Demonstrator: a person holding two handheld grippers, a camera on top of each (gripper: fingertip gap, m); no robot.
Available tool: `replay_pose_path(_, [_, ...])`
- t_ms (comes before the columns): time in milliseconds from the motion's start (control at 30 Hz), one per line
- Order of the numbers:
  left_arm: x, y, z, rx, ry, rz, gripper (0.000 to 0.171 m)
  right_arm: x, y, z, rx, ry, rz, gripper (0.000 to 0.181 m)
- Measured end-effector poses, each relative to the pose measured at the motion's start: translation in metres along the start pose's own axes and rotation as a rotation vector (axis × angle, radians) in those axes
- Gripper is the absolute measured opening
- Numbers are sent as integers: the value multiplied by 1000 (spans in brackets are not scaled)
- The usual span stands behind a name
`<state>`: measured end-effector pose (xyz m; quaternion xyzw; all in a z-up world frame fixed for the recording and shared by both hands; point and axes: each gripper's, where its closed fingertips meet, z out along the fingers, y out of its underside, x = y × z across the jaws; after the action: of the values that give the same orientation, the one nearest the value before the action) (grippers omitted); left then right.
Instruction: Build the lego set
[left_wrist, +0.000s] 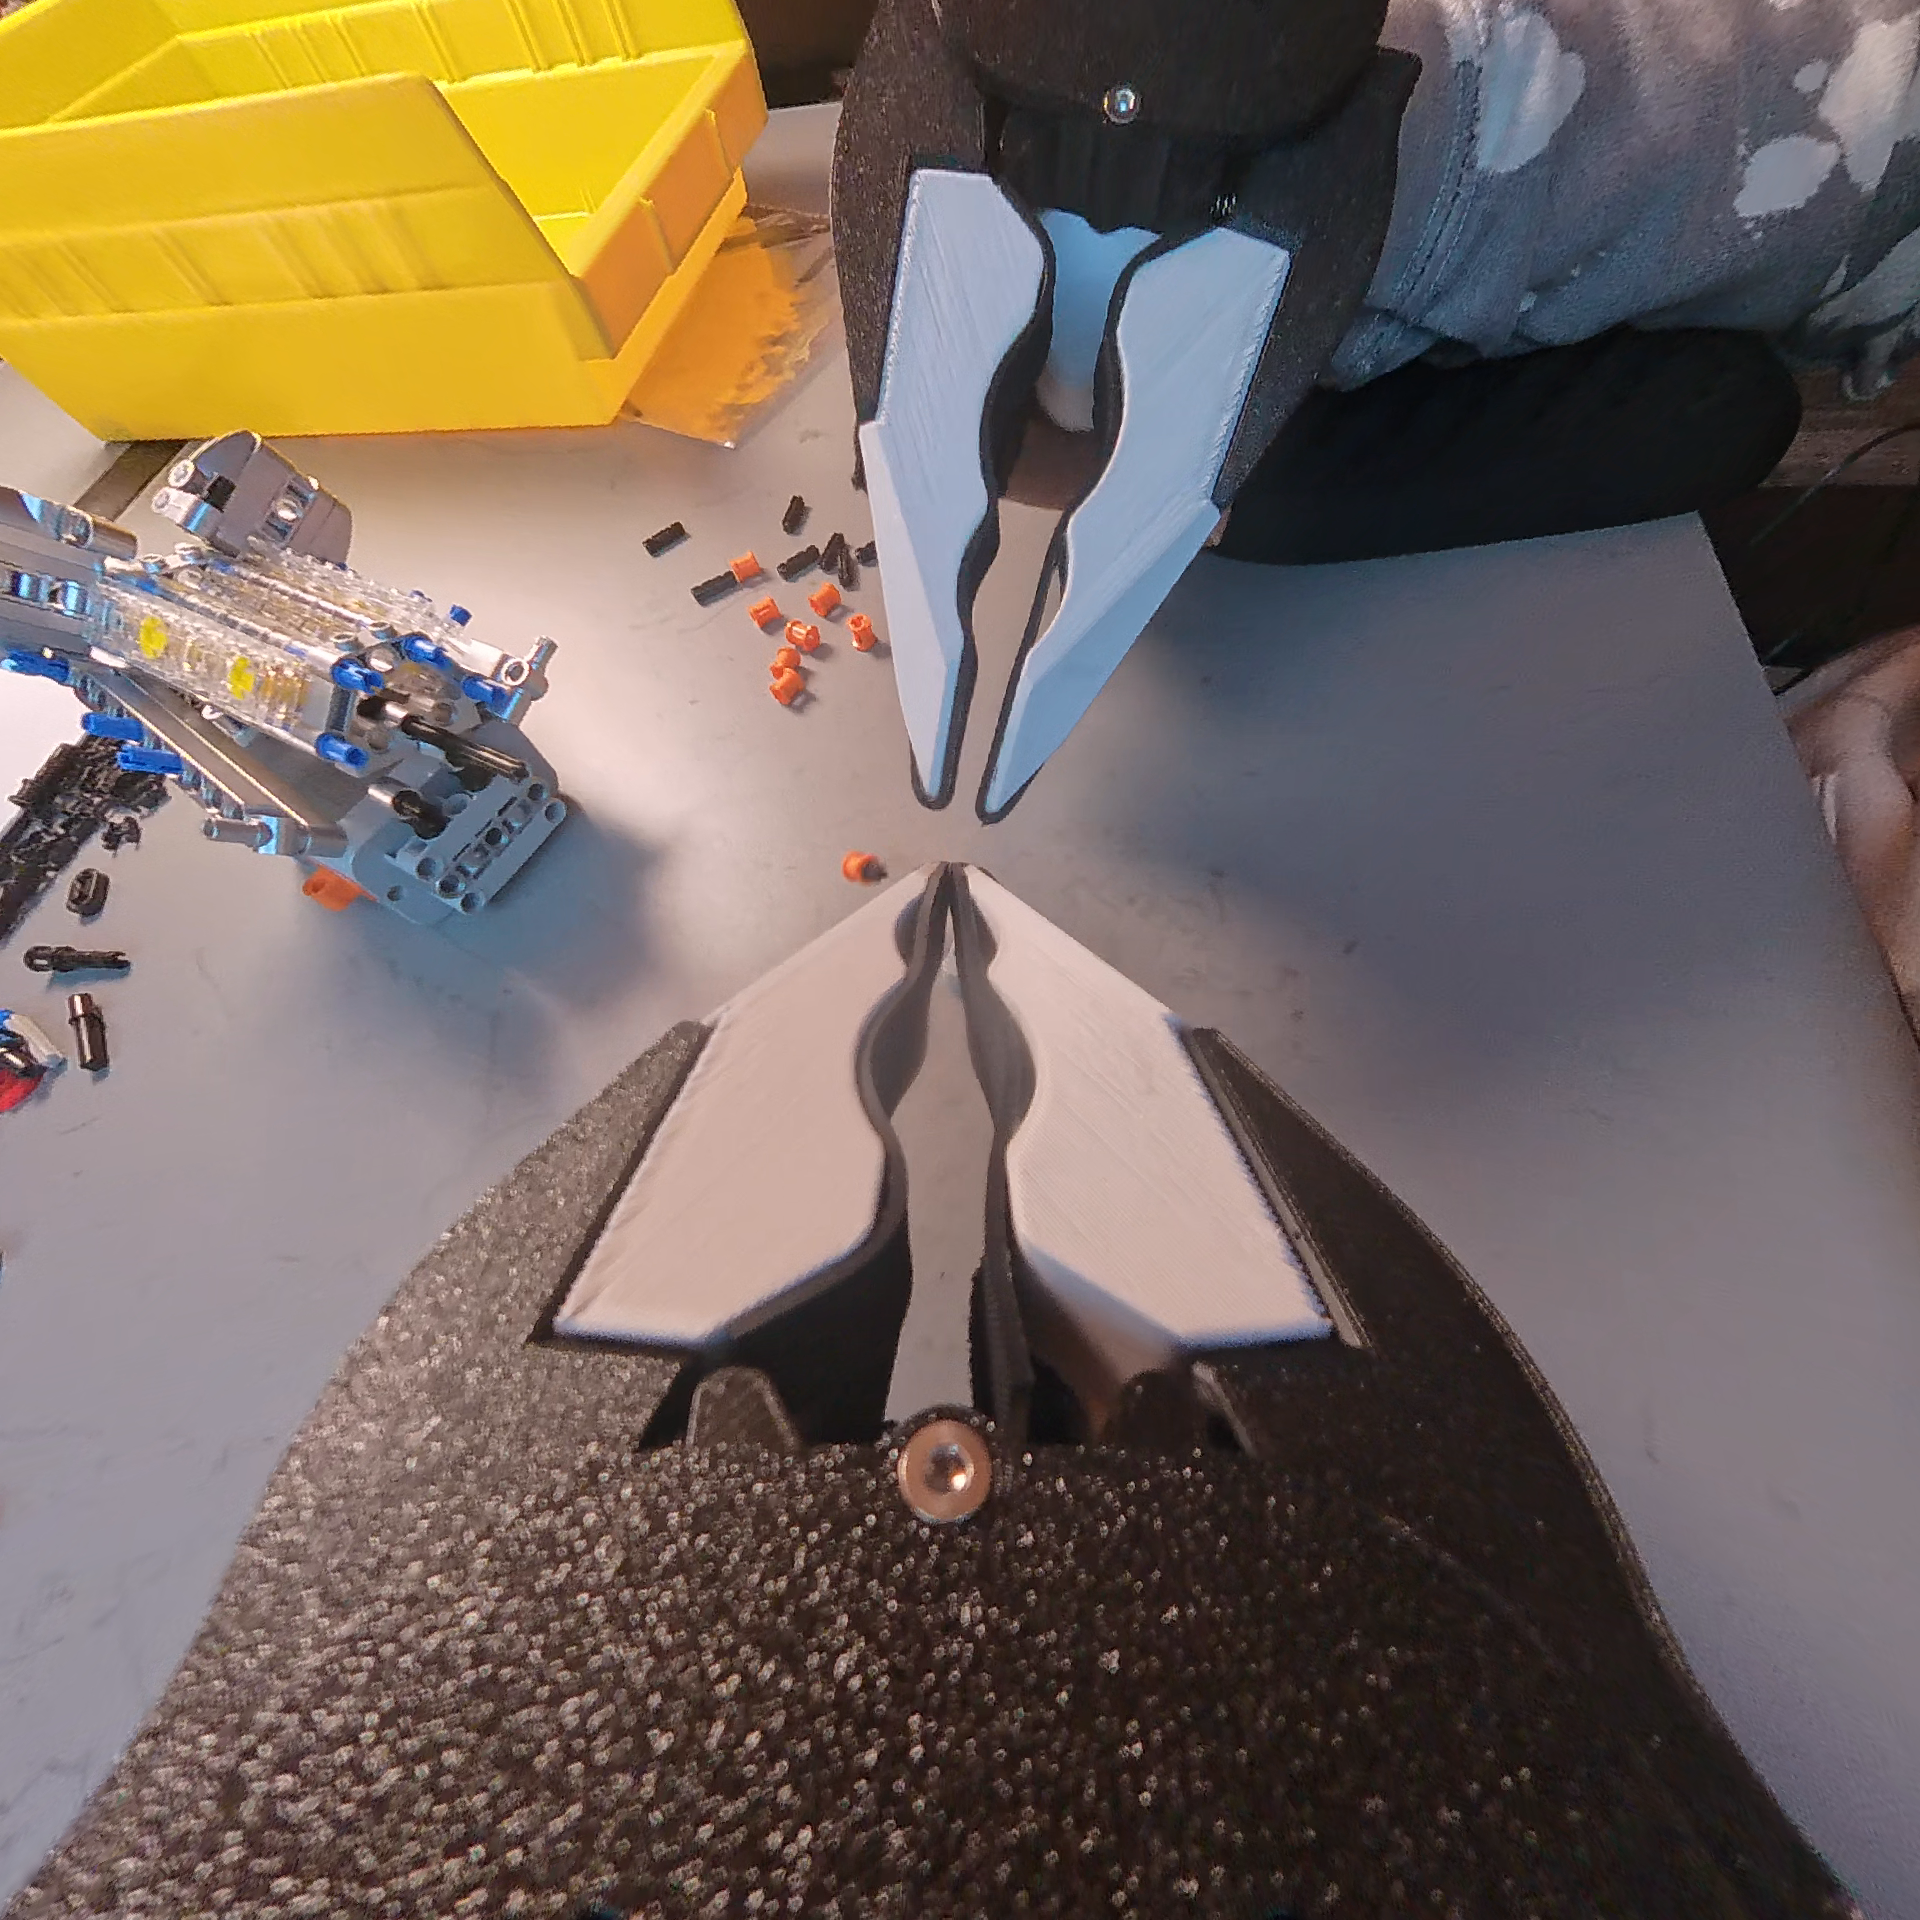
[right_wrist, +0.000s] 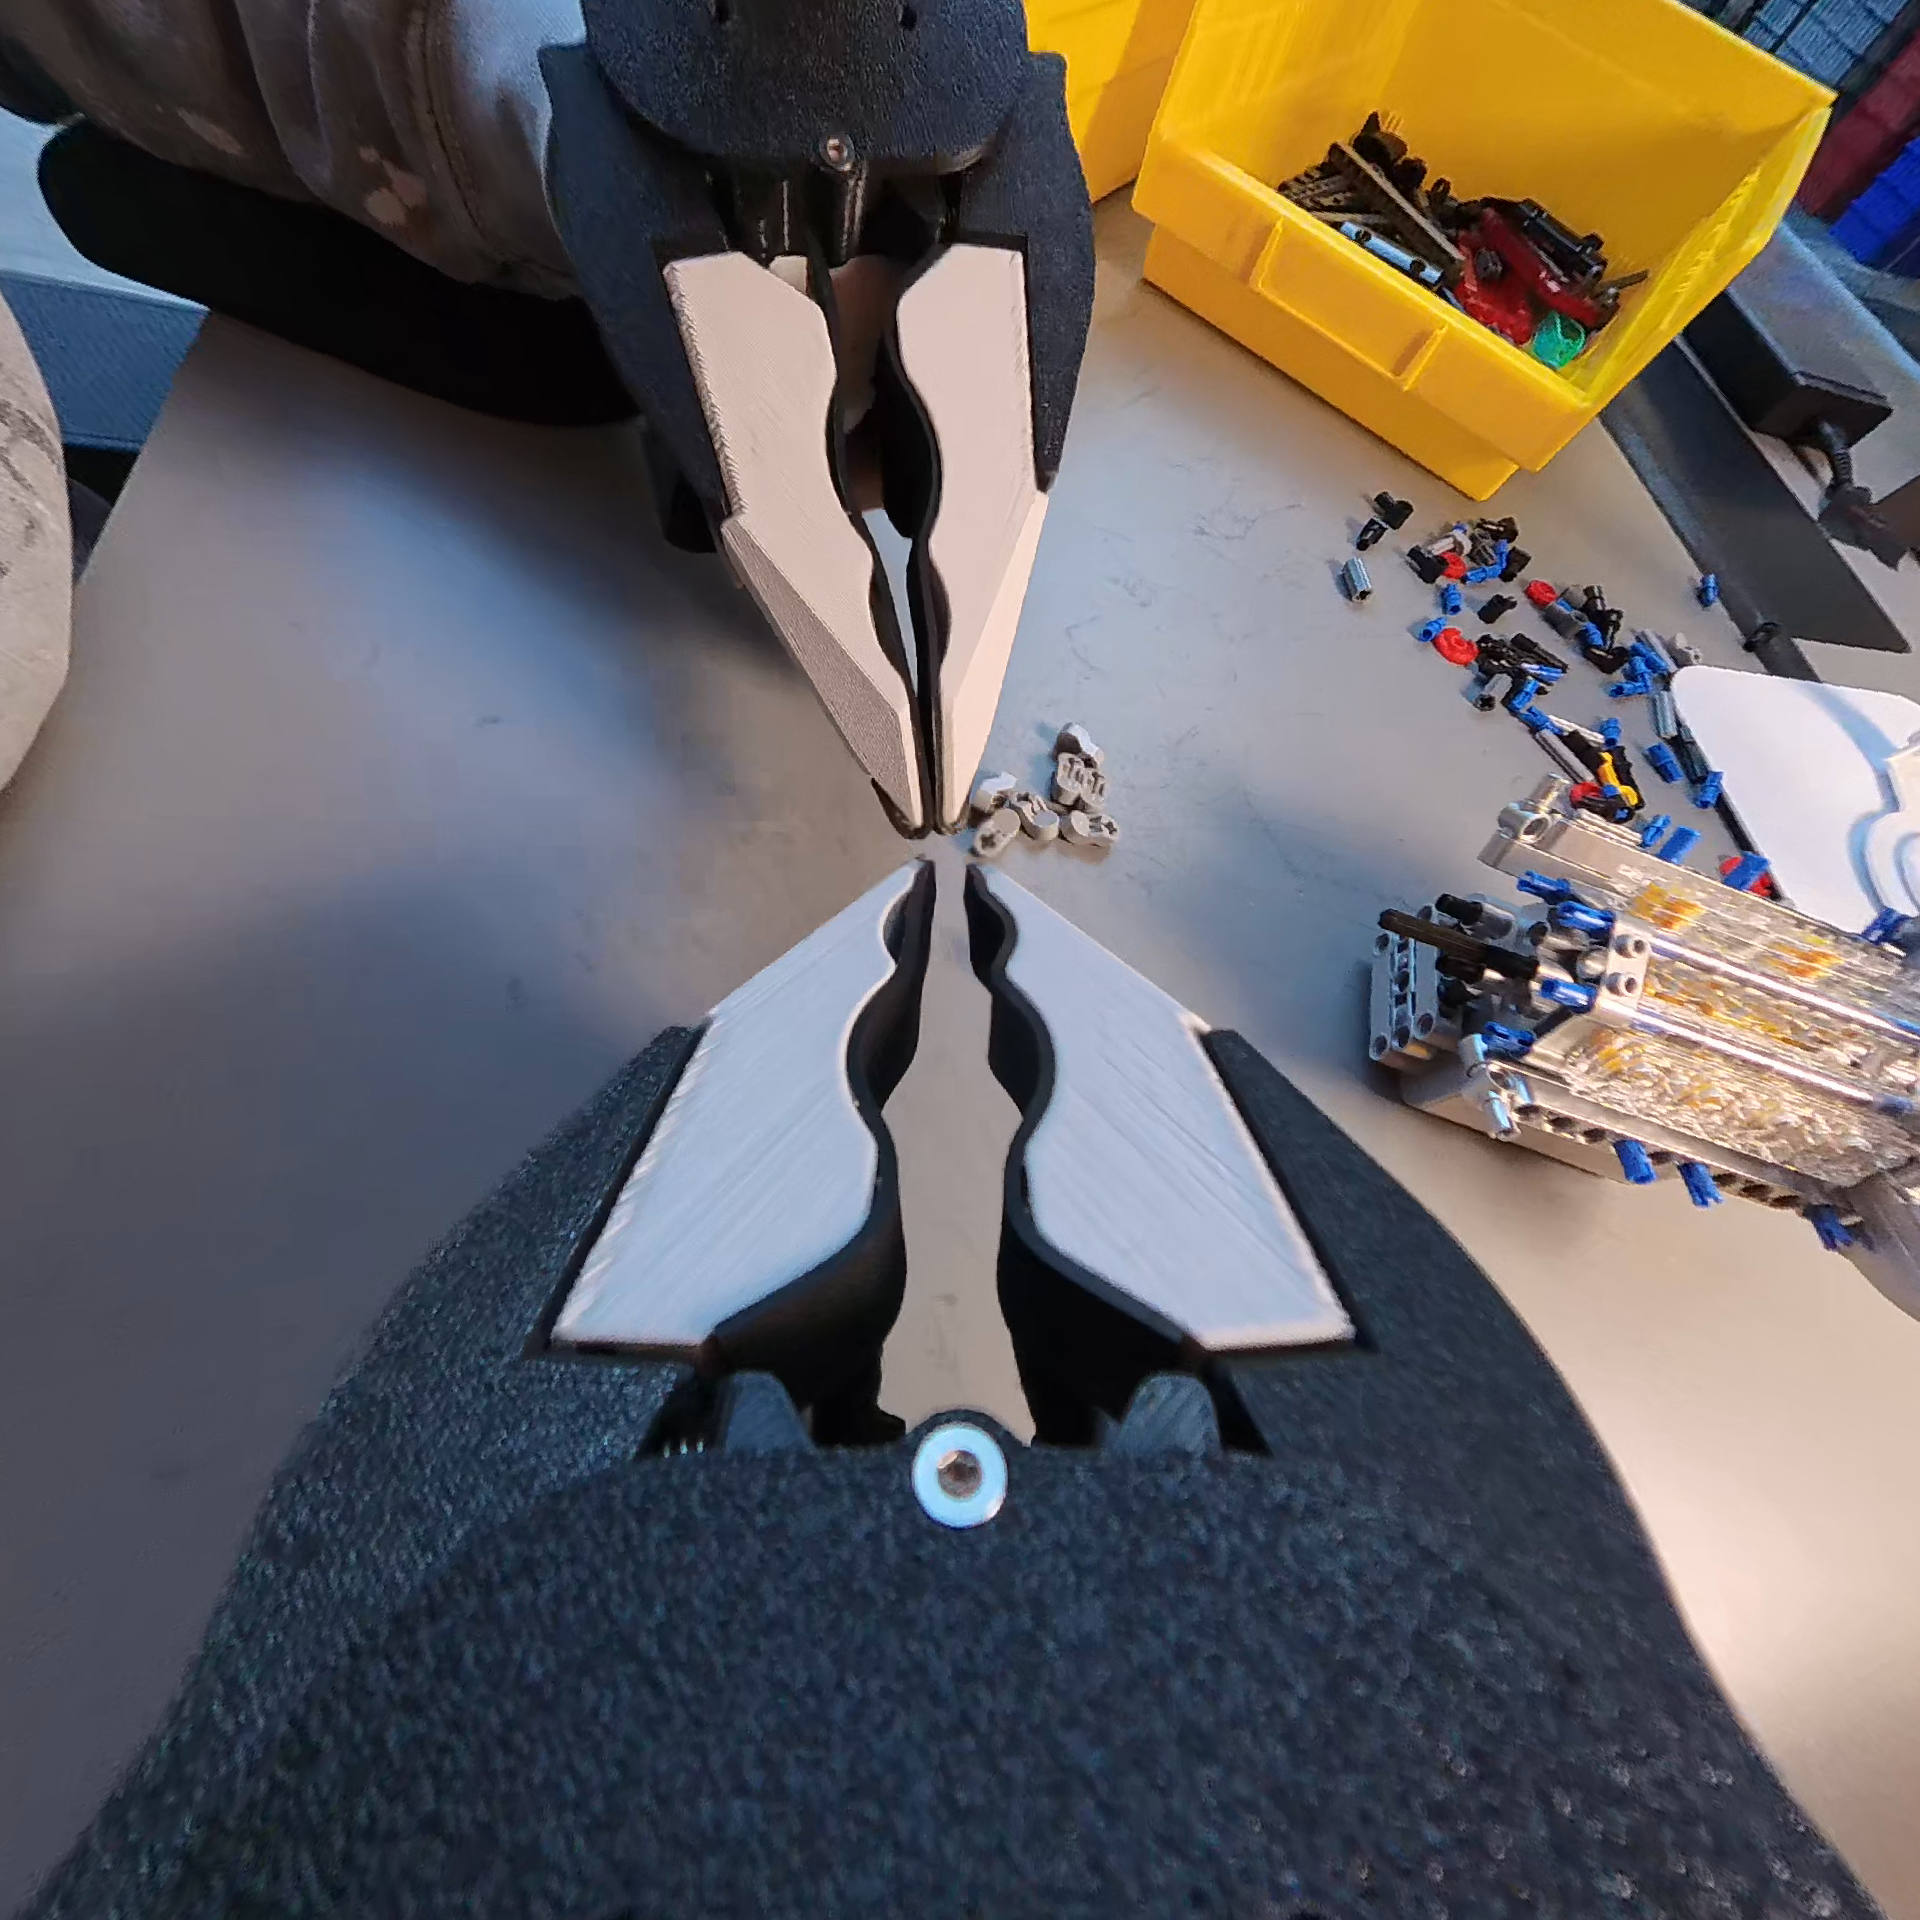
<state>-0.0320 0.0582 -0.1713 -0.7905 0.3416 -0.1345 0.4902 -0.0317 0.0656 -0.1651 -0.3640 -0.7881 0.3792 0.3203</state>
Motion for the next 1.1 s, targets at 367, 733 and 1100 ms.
replay_pose_path(367, [-35,26,-3,-120,-137,-93,4,31,32,8,-171,84,68,20])
replay_pose_path(733, [-46,29,-14,-118,-193,-111,6,73,50,32,-266,150,277,32])
replay_pose_path(1100, [-47,31,-16,-96,-162,-157,6,63,46,38,-260,99,187,15])
